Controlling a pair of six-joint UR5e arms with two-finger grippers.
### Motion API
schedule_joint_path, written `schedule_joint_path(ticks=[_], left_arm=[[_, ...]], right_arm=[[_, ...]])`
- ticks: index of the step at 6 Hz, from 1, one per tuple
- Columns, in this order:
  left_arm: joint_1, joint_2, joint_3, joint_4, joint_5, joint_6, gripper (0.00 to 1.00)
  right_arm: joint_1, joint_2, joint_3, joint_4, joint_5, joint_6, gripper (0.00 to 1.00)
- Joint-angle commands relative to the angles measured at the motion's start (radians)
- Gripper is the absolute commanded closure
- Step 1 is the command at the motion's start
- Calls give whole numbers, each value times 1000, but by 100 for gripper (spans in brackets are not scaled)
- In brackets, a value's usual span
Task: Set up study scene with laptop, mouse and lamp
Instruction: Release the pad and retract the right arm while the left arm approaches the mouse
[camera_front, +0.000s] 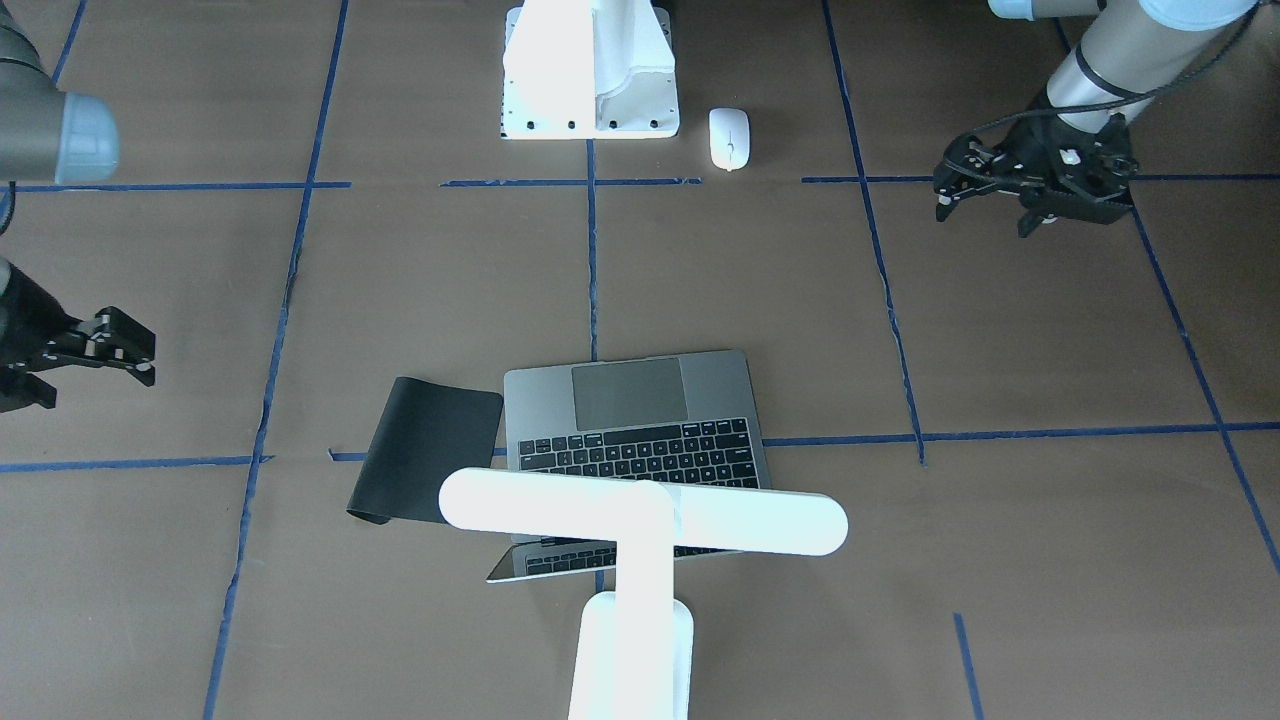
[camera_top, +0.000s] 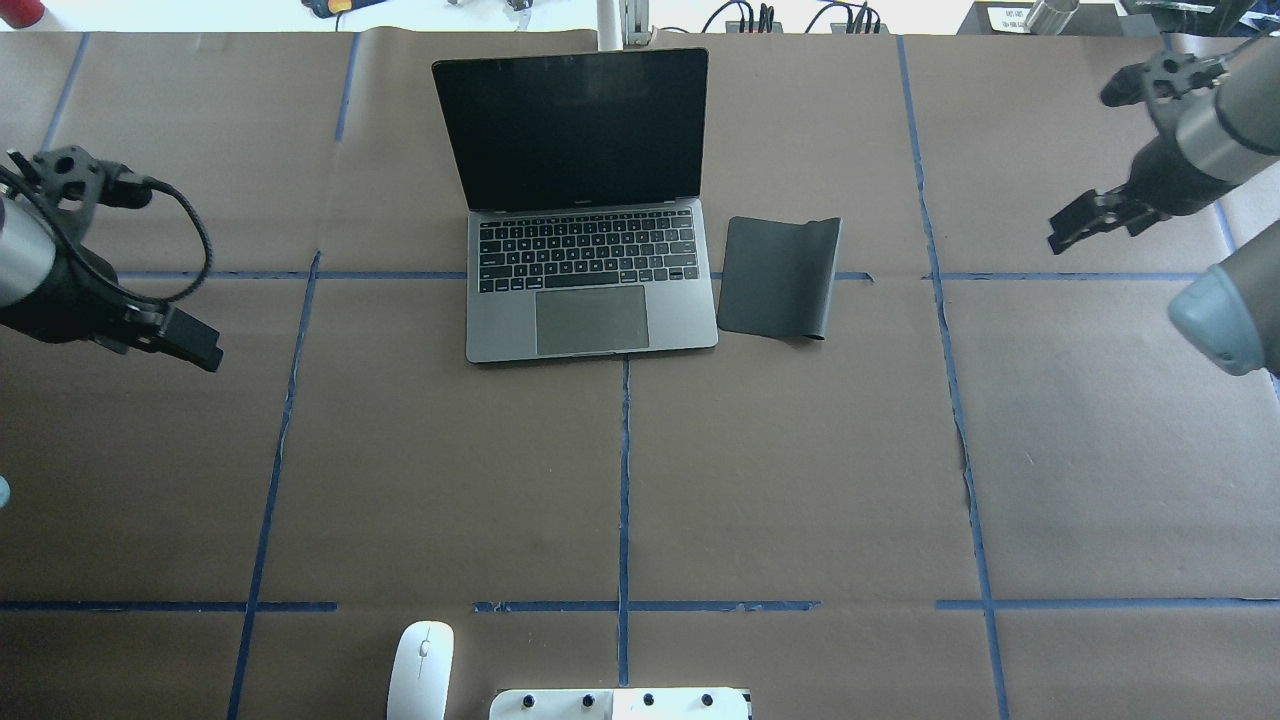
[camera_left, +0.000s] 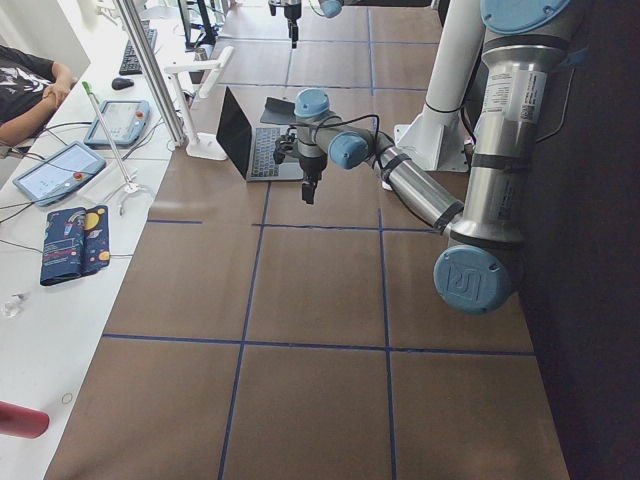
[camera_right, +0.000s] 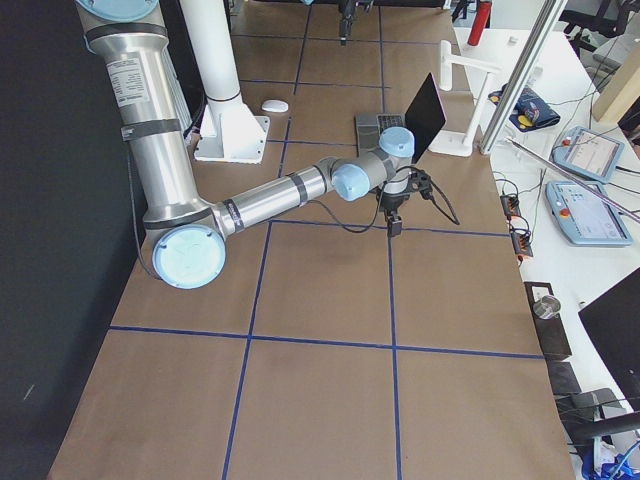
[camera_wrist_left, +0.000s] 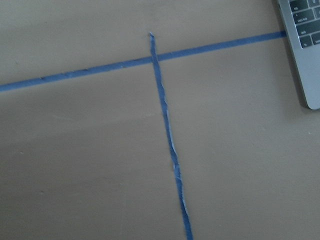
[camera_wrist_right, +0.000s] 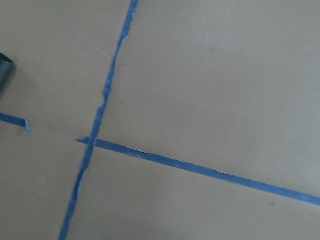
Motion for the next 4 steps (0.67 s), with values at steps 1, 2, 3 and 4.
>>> schedule_joint_path(ticks=[1,2,3,4], left_arm=[[196,2,-68,-1,145,-196,0],[288,0,-85,-12,199,-270,0],[423,2,-83,-50,311,-376,0],[543,2,-83,-53,409,-480,0]], right_arm=[[154,-135,6,-5,45,-285,0],[218,-219,23,-4,55,-414,0],[272,-281,35,-4,55,-497,0],[303,-310,34,-1,55,-548,0]])
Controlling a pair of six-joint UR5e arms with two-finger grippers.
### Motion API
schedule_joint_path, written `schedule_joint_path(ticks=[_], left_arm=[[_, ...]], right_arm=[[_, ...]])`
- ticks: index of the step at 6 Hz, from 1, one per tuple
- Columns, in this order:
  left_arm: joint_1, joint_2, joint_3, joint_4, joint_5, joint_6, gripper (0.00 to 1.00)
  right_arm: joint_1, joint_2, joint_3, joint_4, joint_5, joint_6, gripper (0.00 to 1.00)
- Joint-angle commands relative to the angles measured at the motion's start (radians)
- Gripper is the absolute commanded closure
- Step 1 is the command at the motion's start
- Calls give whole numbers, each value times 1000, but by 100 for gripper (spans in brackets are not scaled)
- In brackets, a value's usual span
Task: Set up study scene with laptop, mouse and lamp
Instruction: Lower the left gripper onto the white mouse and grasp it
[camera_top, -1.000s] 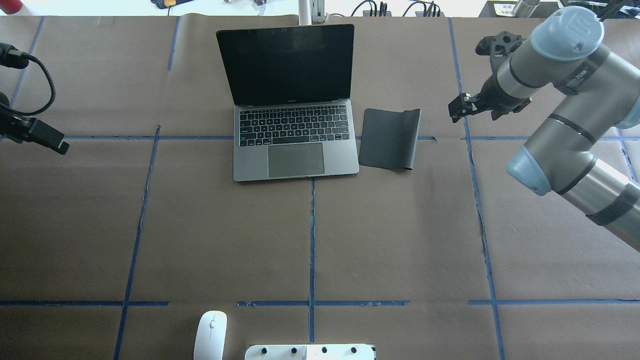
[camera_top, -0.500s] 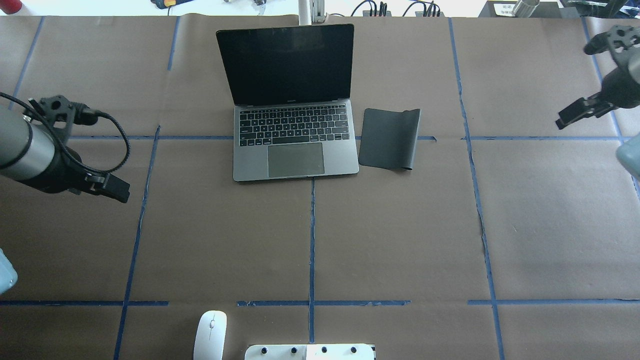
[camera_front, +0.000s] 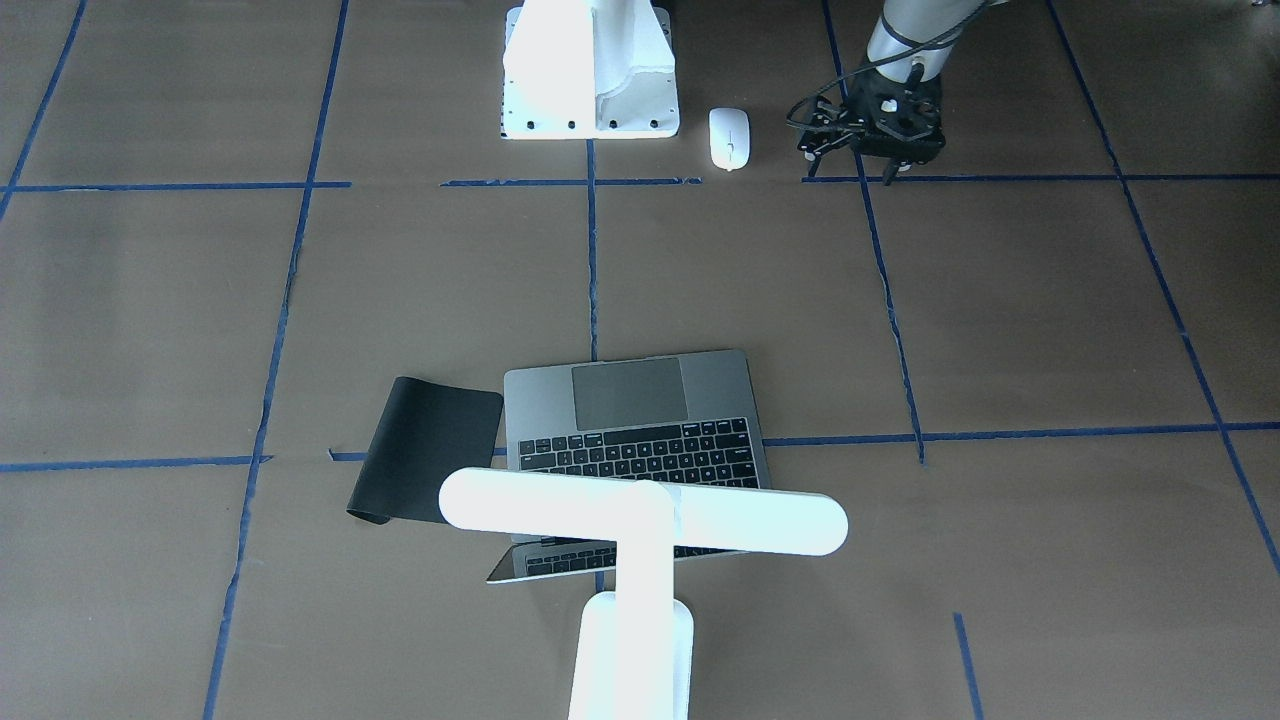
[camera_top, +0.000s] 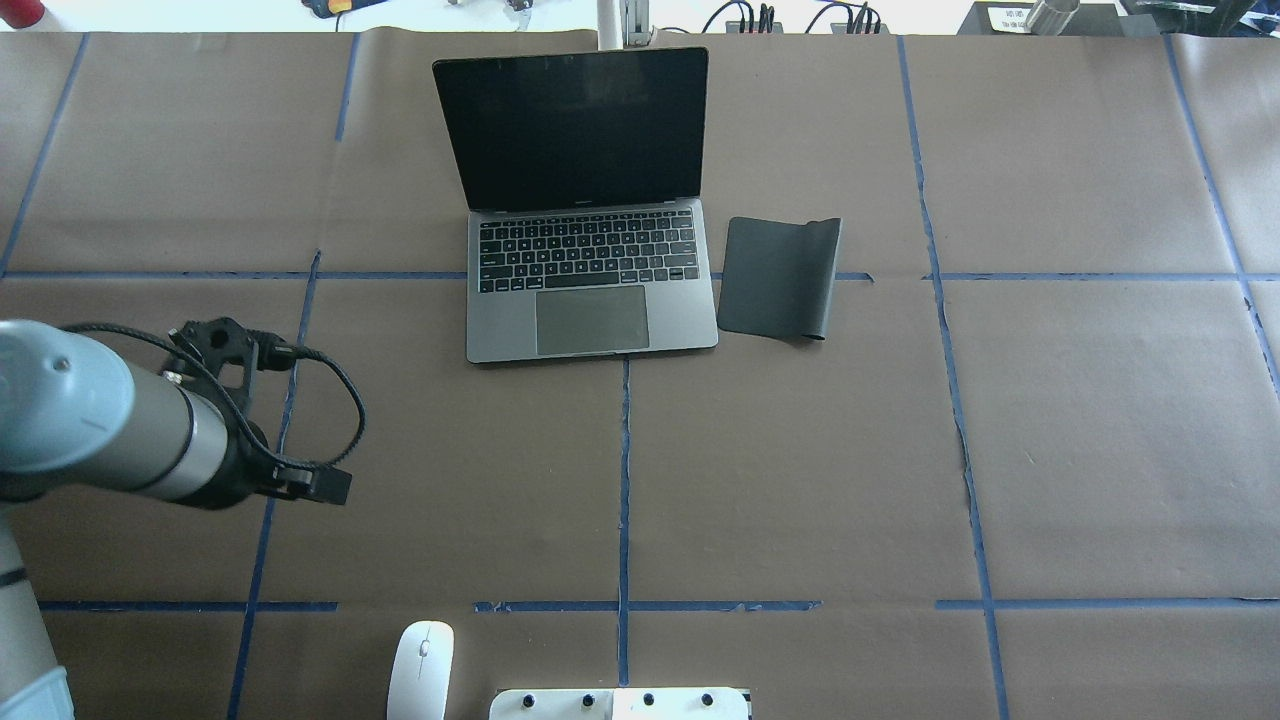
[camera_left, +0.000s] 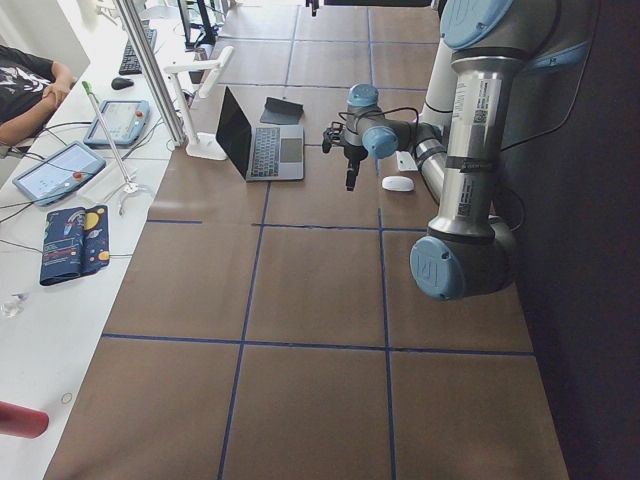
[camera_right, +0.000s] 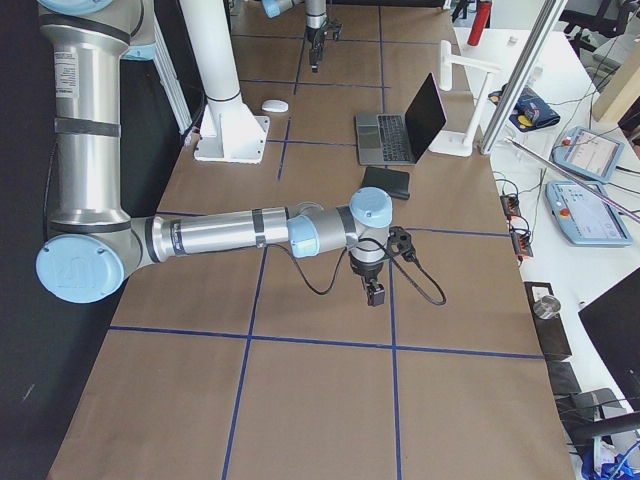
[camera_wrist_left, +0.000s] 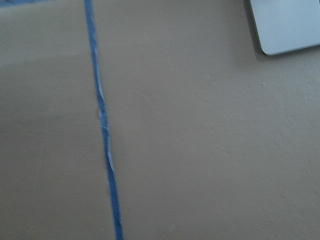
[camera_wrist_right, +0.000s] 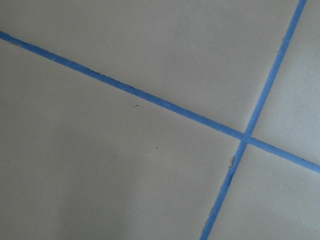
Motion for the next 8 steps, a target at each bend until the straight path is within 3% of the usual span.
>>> schedule_joint_path(ticks=[1,4,8], left_arm=[[232,-4,0,-12,191,-184,0],[387,-38,15,-12,266,-366,0],[398,-112,110,-13,267,-363,0]], right_arm=[[41,-44,1,4,1,-69,0],[41,-44,1,1,3,-69,0],[41,-46,1,1,1,-68,0]])
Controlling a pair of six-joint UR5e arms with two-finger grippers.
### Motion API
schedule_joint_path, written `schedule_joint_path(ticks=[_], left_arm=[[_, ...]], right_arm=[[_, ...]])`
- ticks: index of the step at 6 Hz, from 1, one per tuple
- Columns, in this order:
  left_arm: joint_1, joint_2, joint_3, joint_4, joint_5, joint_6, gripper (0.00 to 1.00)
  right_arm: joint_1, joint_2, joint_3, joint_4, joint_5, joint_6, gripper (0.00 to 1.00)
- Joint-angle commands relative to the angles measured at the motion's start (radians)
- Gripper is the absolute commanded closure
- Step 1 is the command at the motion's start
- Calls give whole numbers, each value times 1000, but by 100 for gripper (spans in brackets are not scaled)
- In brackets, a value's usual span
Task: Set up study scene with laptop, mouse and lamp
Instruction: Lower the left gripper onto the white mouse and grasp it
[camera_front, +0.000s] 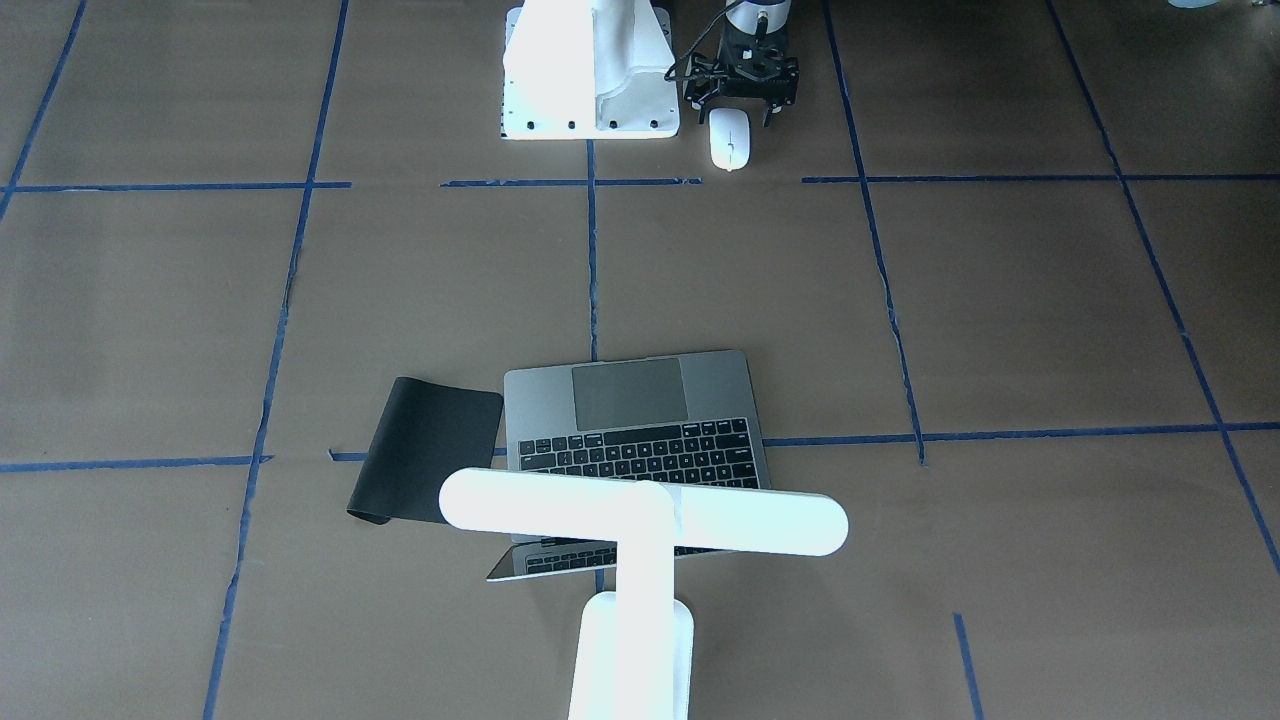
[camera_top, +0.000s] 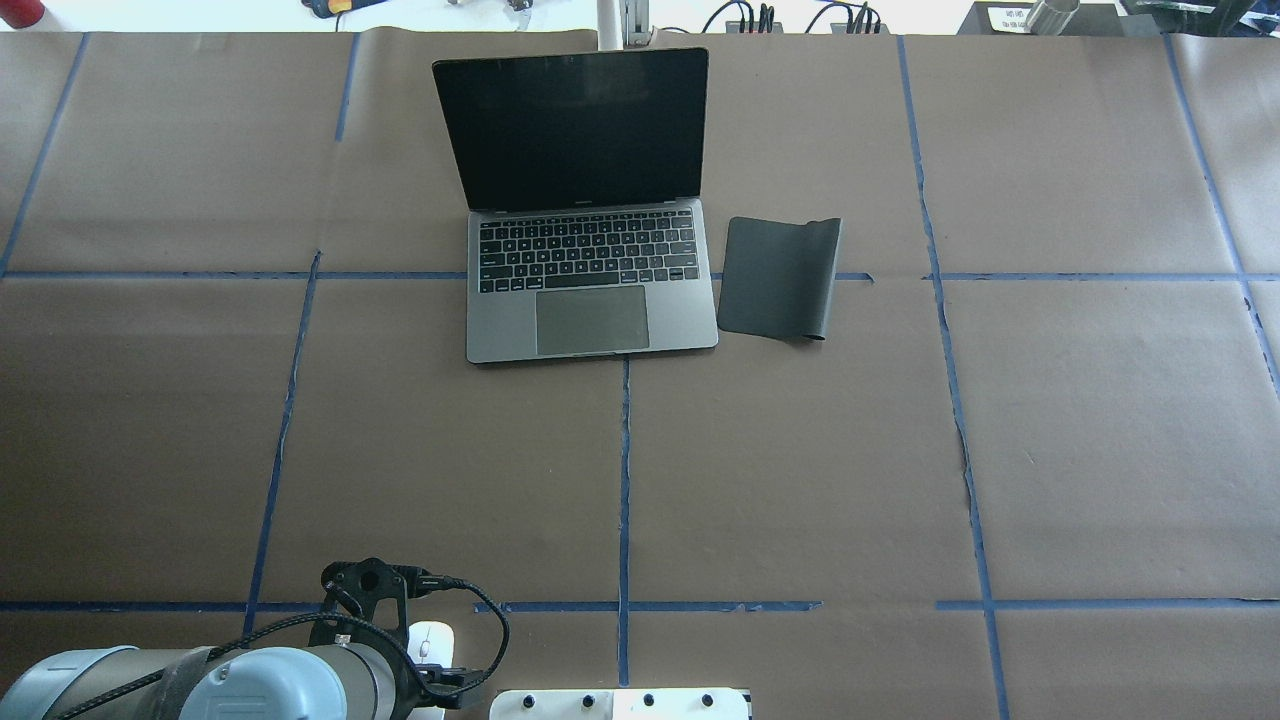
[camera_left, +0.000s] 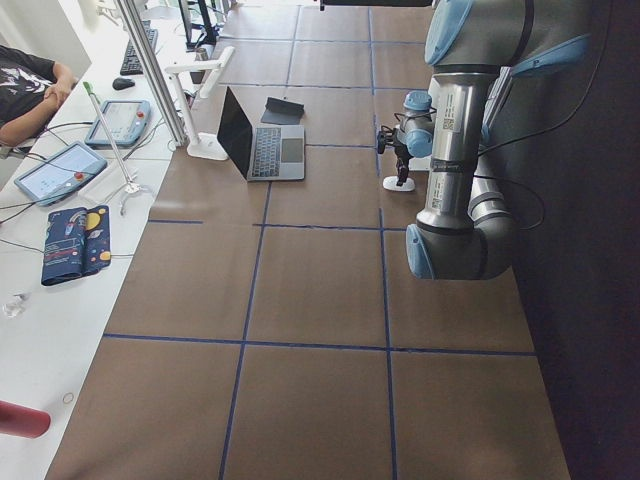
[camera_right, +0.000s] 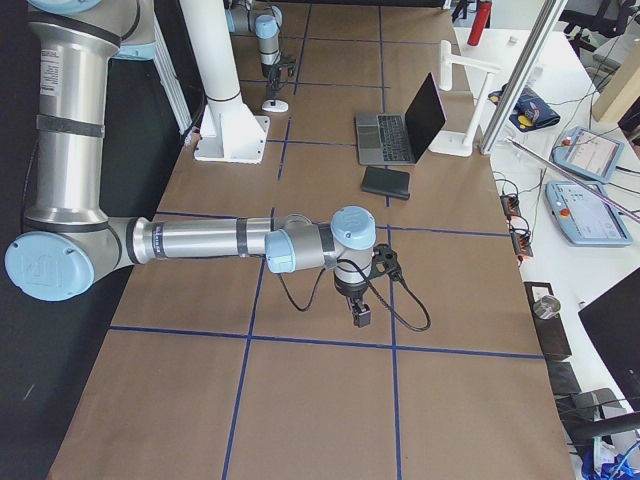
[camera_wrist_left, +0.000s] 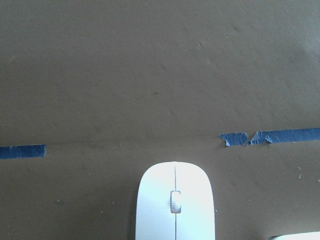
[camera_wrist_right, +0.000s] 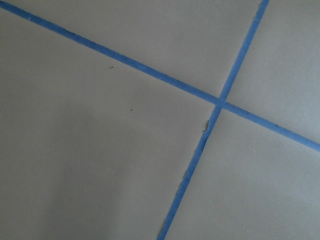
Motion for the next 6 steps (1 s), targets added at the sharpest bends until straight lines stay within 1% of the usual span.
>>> schedule_joint_path(ticks=[1,3,4,5,6], left_arm=[[4,-8,35,-1,0,7,0],[5,-8,51,-4,0,8,0],[5,-11,51,-3,-3,9,8],[4,-17,51,-3,-5,7,26],[5,-19,49,-3,-5,5,37]], right_arm=[[0,1,-2,0,0,0,0],[0,1,-7,2,0,-1,0],[0,0,-7,2,0,0,0],[0,0,-7,2,0,-1,0],[0,0,-7,3,0,-2,0]])
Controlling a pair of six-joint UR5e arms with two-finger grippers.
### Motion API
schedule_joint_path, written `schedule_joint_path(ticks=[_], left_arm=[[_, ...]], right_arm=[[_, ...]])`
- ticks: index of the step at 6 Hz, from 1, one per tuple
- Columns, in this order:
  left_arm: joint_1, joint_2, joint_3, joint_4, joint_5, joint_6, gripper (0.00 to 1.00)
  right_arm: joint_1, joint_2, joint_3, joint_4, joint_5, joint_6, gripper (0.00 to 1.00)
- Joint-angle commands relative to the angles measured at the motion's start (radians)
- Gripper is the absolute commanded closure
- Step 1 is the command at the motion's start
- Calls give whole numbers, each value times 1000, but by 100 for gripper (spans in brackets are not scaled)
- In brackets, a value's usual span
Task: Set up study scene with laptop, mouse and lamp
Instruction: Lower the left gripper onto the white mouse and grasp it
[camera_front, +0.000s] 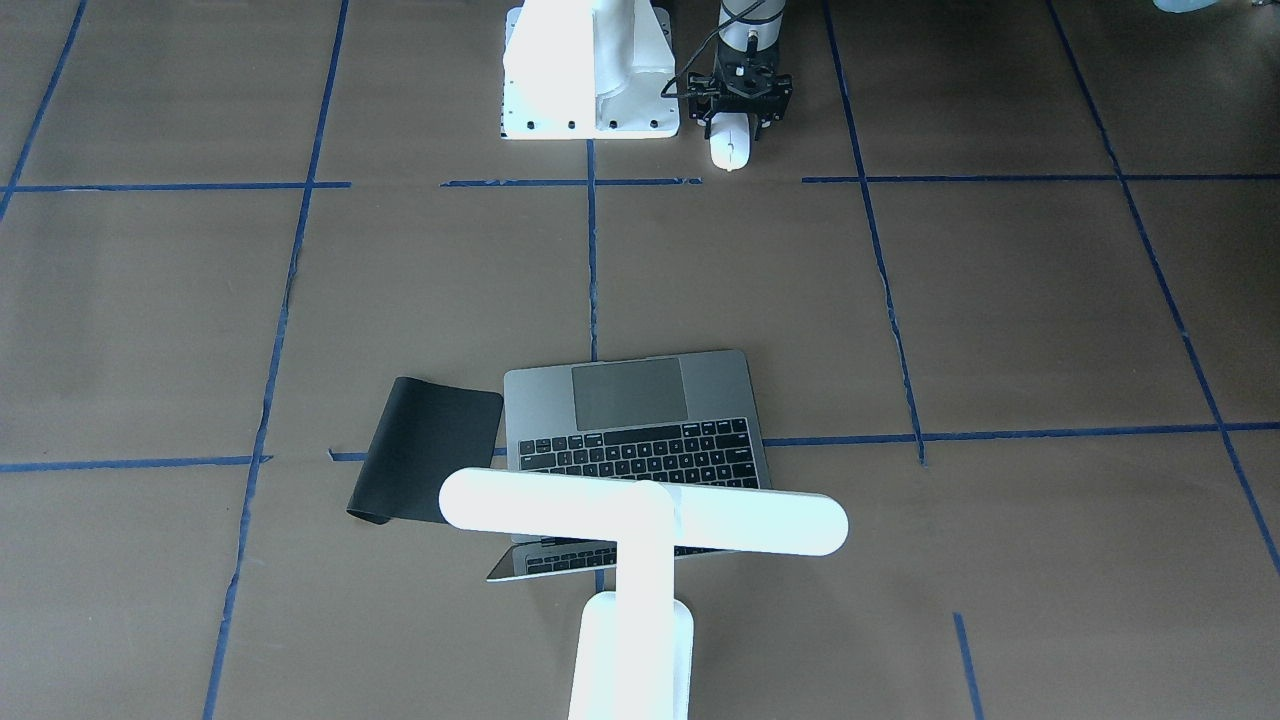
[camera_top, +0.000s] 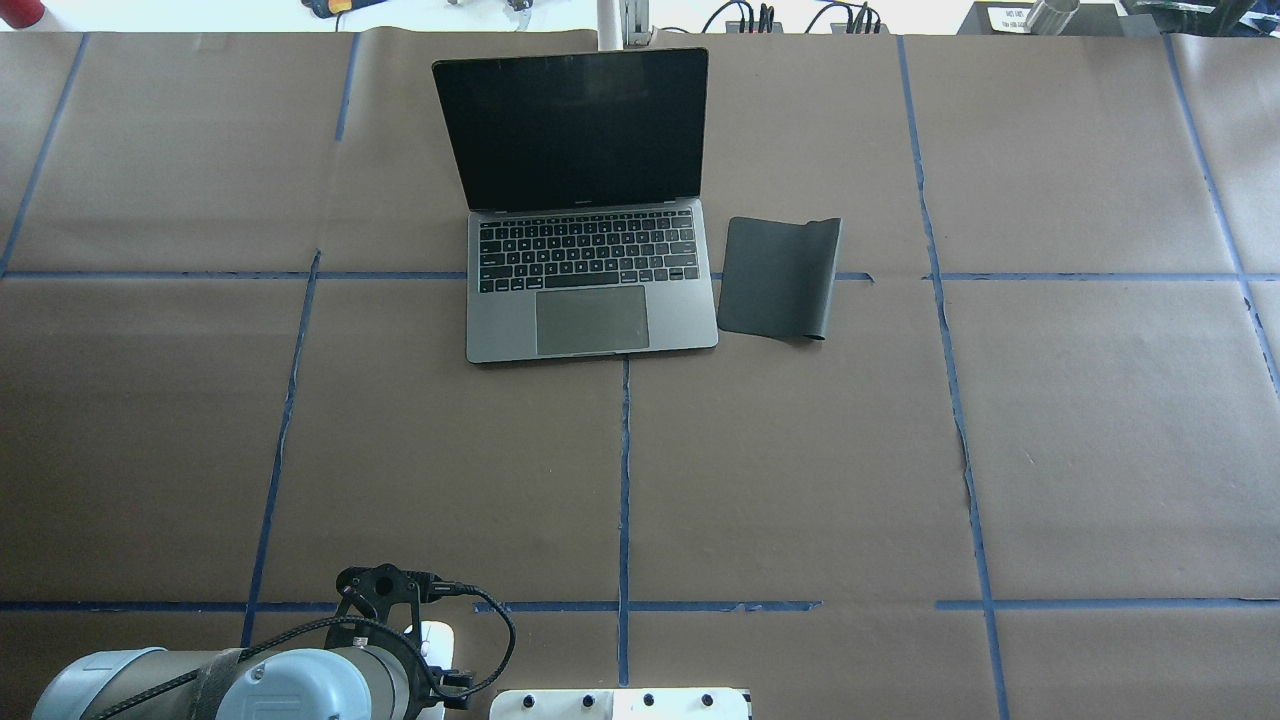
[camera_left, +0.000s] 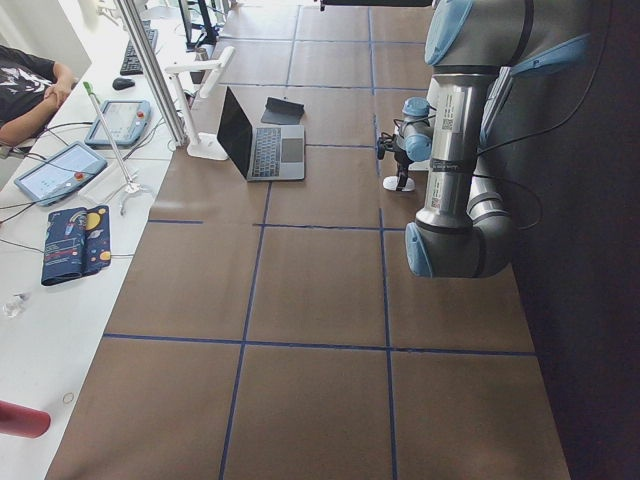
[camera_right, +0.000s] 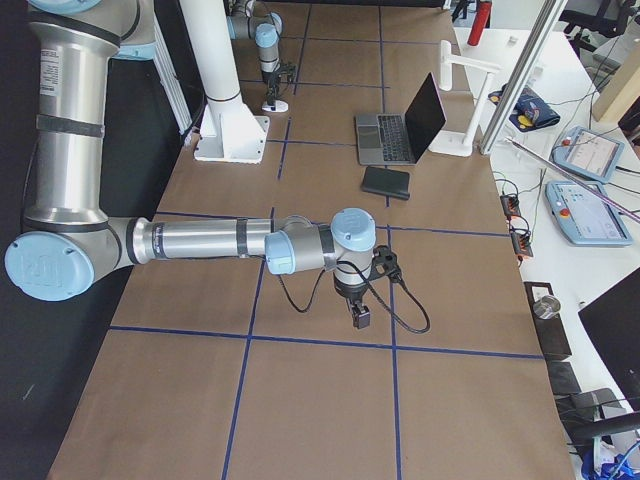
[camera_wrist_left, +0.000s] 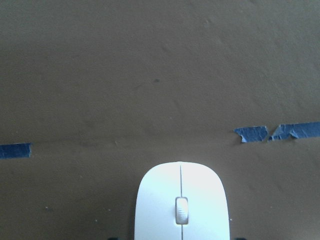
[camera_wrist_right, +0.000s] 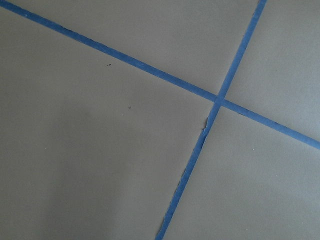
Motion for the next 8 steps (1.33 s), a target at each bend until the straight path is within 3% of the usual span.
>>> schedule_joint_path(ticks=[1,3,5,6,8], left_arm=[[1,-6,-1,0,-2,-3,41],[-4,-13,-15,2,-4,-5,53],[-47,-15,-85,15,-7,2,56],[-100,-16,-90,17,-71,6,56],[-172,-81,-87,18,-100,58,56]], right_arm=[[0,0,0,1,0,0,0],[0,0,0,1,0,3,0],[0,0,0,1,0,4,0],[0,0,1,1,0,6,0],[0,-5,3,1,2,6,0]])
